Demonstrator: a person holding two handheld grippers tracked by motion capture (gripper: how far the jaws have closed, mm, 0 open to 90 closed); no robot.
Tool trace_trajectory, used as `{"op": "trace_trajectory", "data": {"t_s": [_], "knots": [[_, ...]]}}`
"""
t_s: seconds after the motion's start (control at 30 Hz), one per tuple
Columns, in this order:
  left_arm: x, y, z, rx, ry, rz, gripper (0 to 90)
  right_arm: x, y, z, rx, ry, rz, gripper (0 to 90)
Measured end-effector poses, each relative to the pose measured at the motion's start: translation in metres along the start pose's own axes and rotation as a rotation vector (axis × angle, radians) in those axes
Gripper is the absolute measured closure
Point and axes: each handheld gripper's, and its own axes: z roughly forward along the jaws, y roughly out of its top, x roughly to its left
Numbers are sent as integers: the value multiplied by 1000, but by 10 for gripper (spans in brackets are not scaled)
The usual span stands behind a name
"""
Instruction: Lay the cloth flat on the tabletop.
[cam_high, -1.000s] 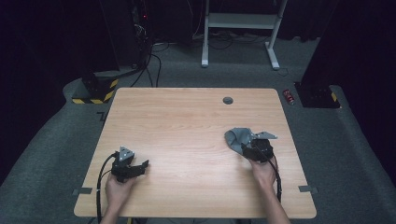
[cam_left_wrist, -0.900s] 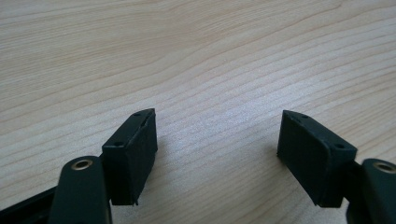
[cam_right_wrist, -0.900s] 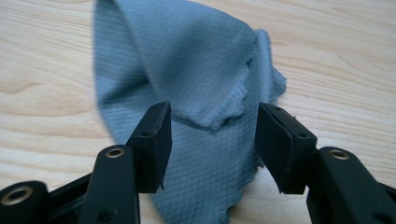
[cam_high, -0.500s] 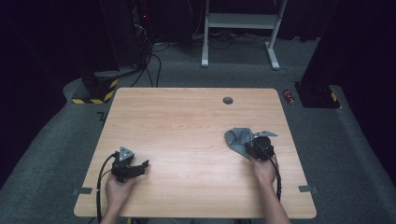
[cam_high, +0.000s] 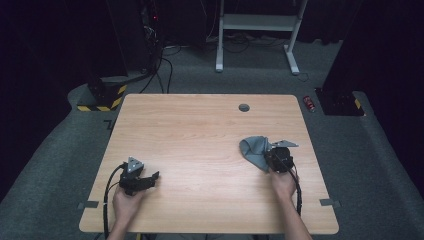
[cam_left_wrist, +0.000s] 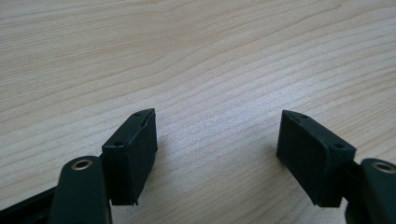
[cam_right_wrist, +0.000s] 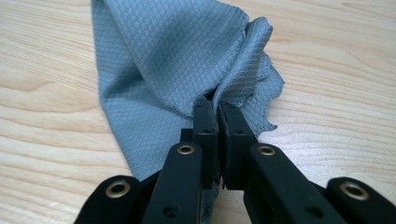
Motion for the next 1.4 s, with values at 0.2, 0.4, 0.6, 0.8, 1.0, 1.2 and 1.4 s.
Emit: {"op": "trace_trajectory", "data": {"t_s": [0.2,0.4,0.6,0.8,1.0,1.2,1.4], "knots": [[0,0,0,0,-1,0,291,4,2,-7,-22,10,-21,867],[0,0,0,0,-2,-3,290,6,3,-11,-44,13,-32,869],[0,0,0,0,-3,-4,289,12,7,-19,-67,24,-52,871],[0,0,0,0,-2,-1,289,16,10,-24,-85,36,-64,872],[0,0,0,0,-1,0,289,23,15,-31,-109,58,-90,874],[0,0,0,0,0,0,290,32,17,-36,-126,86,-114,875],[0,0,0,0,1,1,291,39,20,-41,-150,106,-134,875]]}}
